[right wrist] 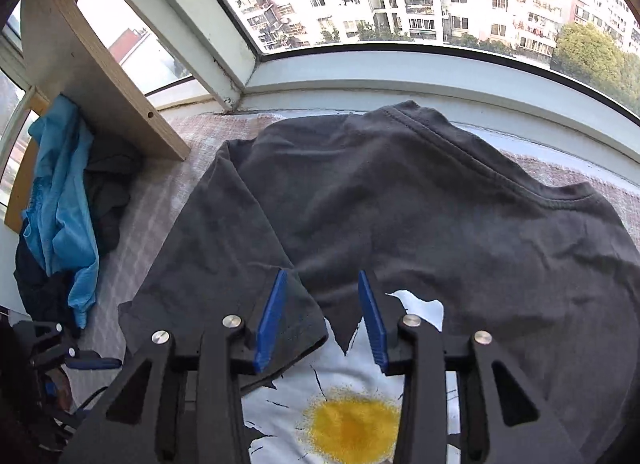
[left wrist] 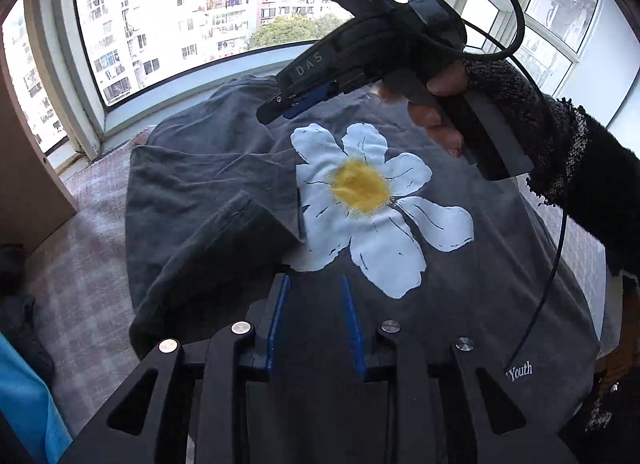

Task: Fold clothes

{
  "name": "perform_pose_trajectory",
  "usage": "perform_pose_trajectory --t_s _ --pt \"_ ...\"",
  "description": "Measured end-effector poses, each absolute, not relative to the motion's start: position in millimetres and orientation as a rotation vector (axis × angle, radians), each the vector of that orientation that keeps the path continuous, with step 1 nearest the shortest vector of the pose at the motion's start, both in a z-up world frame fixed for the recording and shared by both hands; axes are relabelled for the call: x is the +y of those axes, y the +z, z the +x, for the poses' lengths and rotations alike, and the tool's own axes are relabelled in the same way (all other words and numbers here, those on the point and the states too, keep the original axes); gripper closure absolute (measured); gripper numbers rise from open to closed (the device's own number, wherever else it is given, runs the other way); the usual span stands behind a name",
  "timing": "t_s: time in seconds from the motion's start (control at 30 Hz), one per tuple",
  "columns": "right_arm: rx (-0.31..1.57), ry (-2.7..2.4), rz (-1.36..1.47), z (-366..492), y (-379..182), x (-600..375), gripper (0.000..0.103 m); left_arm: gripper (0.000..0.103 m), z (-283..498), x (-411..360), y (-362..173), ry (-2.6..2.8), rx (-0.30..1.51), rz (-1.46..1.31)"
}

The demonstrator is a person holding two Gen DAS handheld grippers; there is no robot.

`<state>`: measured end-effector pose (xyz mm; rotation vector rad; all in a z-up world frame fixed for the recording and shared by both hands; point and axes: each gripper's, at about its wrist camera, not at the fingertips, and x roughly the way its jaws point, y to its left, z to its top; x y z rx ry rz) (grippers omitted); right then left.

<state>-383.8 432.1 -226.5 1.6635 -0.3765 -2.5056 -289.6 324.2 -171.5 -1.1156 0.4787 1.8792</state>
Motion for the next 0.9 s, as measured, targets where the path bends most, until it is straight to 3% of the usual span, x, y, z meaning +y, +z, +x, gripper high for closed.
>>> perform_pose_trajectory --t_s 0.13,0.4,0.6,0.73,0.9 --pt "-0.193 -2.534 1.704 -387.1 -233.9 417.6 0.065 0.07 -320.6 292.1 -167.9 1.932 0.525 -1.134" --pt "-0.184 -2.534 1.728 -397.9 -235.6 422.6 0.065 0.07 -372.4 289.1 -170.7 1.896 0.415 -1.13" --pt "-0.192 -2.58 1.722 -398.8 -230.1 422.6 0.065 0.072 -349.5 297.6 -221.6 1.698 0.637 -1.232" --pt "-0.313 -2.589 1.642 -368.3 -203.3 424.6 0.065 0.072 -343.7 273.0 -191.3 1.829 0.589 -1.211" --pt "-0.226 -2.53 1.616 -348.4 -178.5 381.7 0.065 0.072 -301.1 197.7 -149.8 1.944 0.399 -1.276"
